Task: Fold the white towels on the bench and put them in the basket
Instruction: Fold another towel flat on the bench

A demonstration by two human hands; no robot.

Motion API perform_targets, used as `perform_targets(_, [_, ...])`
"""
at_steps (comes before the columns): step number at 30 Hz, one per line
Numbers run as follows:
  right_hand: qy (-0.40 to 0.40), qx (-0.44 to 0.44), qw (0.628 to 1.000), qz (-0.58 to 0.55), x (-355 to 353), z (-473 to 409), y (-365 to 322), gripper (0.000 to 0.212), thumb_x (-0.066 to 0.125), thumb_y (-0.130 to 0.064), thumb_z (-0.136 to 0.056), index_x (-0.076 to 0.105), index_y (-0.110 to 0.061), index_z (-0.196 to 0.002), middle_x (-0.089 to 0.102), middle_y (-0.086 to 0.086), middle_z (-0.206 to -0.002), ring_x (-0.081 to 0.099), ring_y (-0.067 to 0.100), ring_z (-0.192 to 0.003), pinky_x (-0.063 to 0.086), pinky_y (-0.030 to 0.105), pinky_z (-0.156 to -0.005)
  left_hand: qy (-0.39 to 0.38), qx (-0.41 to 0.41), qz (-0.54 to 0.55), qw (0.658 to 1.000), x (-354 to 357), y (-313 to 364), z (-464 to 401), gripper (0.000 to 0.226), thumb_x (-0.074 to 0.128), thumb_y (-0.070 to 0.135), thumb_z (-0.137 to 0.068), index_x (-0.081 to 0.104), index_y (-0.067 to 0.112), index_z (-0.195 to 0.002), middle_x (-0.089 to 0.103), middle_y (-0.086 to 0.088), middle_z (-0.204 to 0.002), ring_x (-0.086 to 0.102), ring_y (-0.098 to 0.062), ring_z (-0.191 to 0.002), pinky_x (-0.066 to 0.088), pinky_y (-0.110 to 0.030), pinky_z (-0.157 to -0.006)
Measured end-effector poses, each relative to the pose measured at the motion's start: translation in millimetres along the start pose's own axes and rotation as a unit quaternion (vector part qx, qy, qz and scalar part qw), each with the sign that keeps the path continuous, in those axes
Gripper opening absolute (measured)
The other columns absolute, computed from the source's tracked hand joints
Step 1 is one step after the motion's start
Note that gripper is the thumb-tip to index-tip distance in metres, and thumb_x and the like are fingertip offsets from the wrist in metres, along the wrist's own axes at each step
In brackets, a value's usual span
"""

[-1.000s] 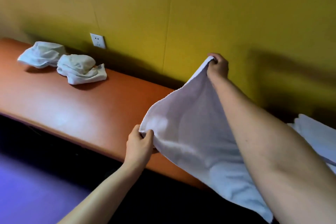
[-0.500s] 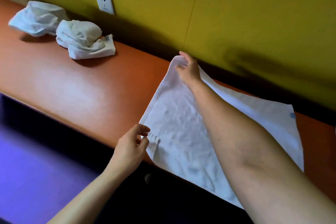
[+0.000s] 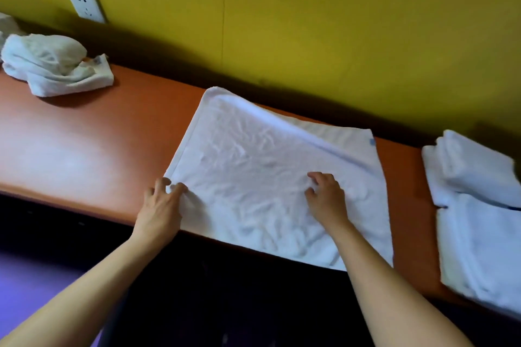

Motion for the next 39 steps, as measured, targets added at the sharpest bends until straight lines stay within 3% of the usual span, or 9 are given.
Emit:
perform_targets(8, [0.052,0.304,0.949,0.059,-53.6,110.7,144.7,0.059,0.062,-0.044,-0.087,0.05,-0.009,-0.133,0.052,0.021,-0.136,0.047,0.042,-0.126,0.038,0.05,-0.104,0.035,-0.099,0.104,0.989,-17.7,-10.2,18.5,0.041,0.049,-0.01,-0.08,0.063,0.008,-0.114,0.047,-0.012,-0.092,0.051,-0.043,-0.109,0.047,-0.045,-0.088])
perform_targets(13, [0.011,0.428,0.903,-0.033,-52.0,145.3,172.8,0.078,0.069,-0.053,-0.082,0.046,-0.001,-0.135,0.055,0.019,-0.136,0.054,0.04,-0.123,0.044,0.051,-0.104,0.039,-0.135,0.121,0.983,-19.9,-19.2,32.5,0.019,0.053,0.001,-0.087,0.063,0.011,-0.1,0.068,-0.021,-0.103,0.063,-0.04,-0.094,0.048,-0.04,-0.078])
perform_targets(19, [0.042,0.393,0.882,-0.255,-49.8,154.7,178.1,0.059,0.072,-0.027,-0.09,0.053,0.008,-0.133,0.058,0.024,-0.135,0.058,0.041,-0.12,0.049,0.045,-0.099,0.062,-0.234,0.291,0.925,-30.7,-29.2,55.3,0.017,0.053,0.007,-0.09,0.067,0.016,-0.094,0.072,-0.014,-0.092,0.073,-0.03,-0.065,0.061,-0.04,-0.072])
perform_targets(24, [0.176,0.32,0.874,-0.319,-96.5,173.1,164.4,0.028,0.058,-0.022,-0.097,0.065,0.002,-0.111,0.067,0.013,-0.069,0.061,0.022,-0.051,0.056,0.039,-0.063,0.084,-0.201,0.417,0.882,-63.7,-23.1,69.8,0.019,0.053,-0.006,-0.092,0.066,0.007,-0.088,0.067,-0.012,-0.093,0.069,-0.028,-0.059,0.062,-0.029,-0.059])
perform_targets(27, [0.23,0.286,0.859,-0.357,-117.3,189.0,156.5,0.022,0.061,-0.014,-0.095,0.065,-0.004,-0.114,0.068,0.012,-0.089,0.057,0.01,-0.037,0.051,0.023,-0.046,0.102,-0.152,0.374,0.909,-88.4,-15.0,92.2,0.012,0.06,0.008,-0.09,0.069,0.011,-0.084,0.073,-0.014,-0.082,0.071,-0.027,-0.06,0.059,-0.038,-0.07])
perform_targets(30, [0.261,0.261,0.813,-0.45,-126.2,204.1,150.6,0.021,0.065,-0.013,-0.093,0.064,-0.02,-0.113,0.065,-0.006,-0.105,0.057,0.013,-0.051,0.049,0.024,-0.049,0.123,-0.126,0.403,0.898,-101.1,-15.8,116.5,0.015,0.059,0.01,-0.088,0.072,0.01,-0.081,0.072,-0.011,-0.075,0.072,-0.02,-0.057,0.058,-0.034,-0.065])
perform_targets(32, [0.265,0.241,0.787,-0.502,-129.8,210.4,147.3,0.017,0.068,-0.015,-0.093,0.068,-0.021,-0.109,0.065,-0.009,-0.105,0.057,0.01,-0.058,0.049,0.022,-0.051,0.116,-0.129,0.505,0.845,-99.3,-20.3,124.6,0.019,0.052,0.001,-0.089,0.07,0.001,-0.084,0.069,-0.013,-0.084,0.07,-0.016,-0.061,0.062,-0.029,-0.062])
perform_targets(34, [0.262,0.231,0.752,-0.559,-133.6,213.6,145.2,0.007,0.068,-0.015,-0.094,0.068,-0.018,-0.1,0.066,-0.005,-0.099,0.059,0.004,-0.054,0.051,0.016,-0.05,0.108,-0.126,0.589,0.791,-99.6,-28.0,131.1,0.02,0.046,-0.004,-0.09,0.066,-0.004,-0.086,0.063,-0.015,-0.095,0.065,-0.017,-0.07,0.06,-0.021,-0.061])
perform_targets(39, [0.226,0.232,0.665,-0.673,-143.0,203.5,138.0,0.009,0.069,-0.014,-0.09,0.064,-0.019,-0.083,0.069,-0.007,-0.069,0.065,0.006,-0.056,0.052,0.02,-0.055,0.097,-0.103,0.647,0.749,-97.8,-34.0,132.1,0.034,0.047,-0.013,-0.095,0.075,0.008,-0.098,0.077,-0.003,-0.085,0.071,-0.011,-0.083,0.057,-0.014,-0.076])
Point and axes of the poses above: each hand's wrist, its own z-axis away from the middle knuckle, its own x-axis out of the palm, y = z × x, the point moved 6 cm from there along -z, towards the middle knuckle
